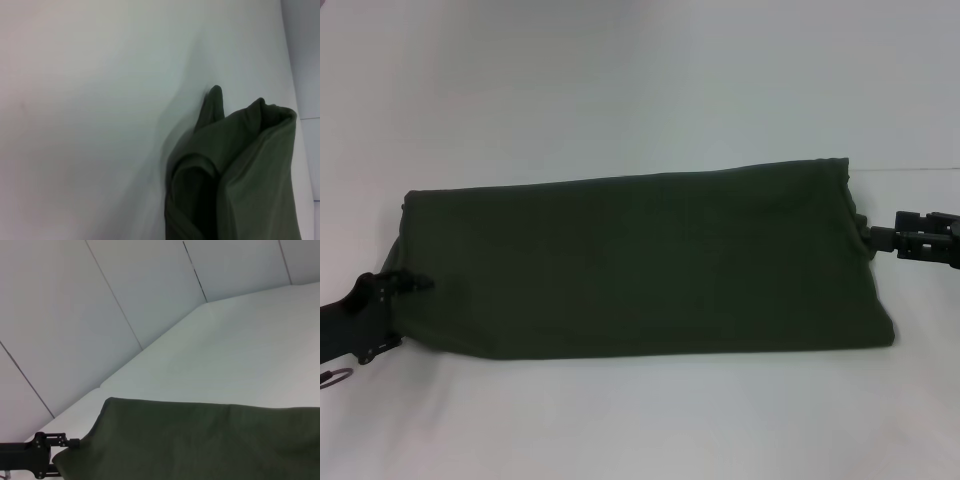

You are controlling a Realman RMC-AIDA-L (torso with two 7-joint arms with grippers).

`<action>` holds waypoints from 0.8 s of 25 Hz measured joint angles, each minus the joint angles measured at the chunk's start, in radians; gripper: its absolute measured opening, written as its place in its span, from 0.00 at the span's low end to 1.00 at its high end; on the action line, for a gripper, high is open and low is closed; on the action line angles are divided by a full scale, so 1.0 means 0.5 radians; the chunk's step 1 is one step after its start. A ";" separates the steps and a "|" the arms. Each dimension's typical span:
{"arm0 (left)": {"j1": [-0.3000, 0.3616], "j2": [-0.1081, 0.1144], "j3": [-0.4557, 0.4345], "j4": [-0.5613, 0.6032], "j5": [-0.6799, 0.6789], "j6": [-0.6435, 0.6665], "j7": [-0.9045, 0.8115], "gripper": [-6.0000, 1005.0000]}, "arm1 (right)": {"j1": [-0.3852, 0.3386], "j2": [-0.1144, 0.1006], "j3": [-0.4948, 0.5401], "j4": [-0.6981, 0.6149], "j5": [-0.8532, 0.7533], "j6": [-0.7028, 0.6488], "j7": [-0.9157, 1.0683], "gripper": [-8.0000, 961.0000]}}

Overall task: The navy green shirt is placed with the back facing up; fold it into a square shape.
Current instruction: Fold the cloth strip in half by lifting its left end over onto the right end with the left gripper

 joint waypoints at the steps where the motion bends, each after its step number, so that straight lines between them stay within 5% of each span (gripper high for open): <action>1: 0.001 0.000 0.000 0.001 0.000 0.001 0.000 0.66 | 0.000 0.000 0.001 0.000 0.000 0.000 0.001 0.94; 7: 0.005 -0.003 0.000 0.005 -0.001 0.006 0.000 0.46 | 0.001 0.000 -0.002 -0.001 -0.001 -0.001 0.003 0.94; 20: 0.007 -0.003 0.000 0.010 0.004 0.019 0.033 0.44 | -0.002 -0.009 -0.017 -0.001 -0.001 -0.053 -0.004 0.94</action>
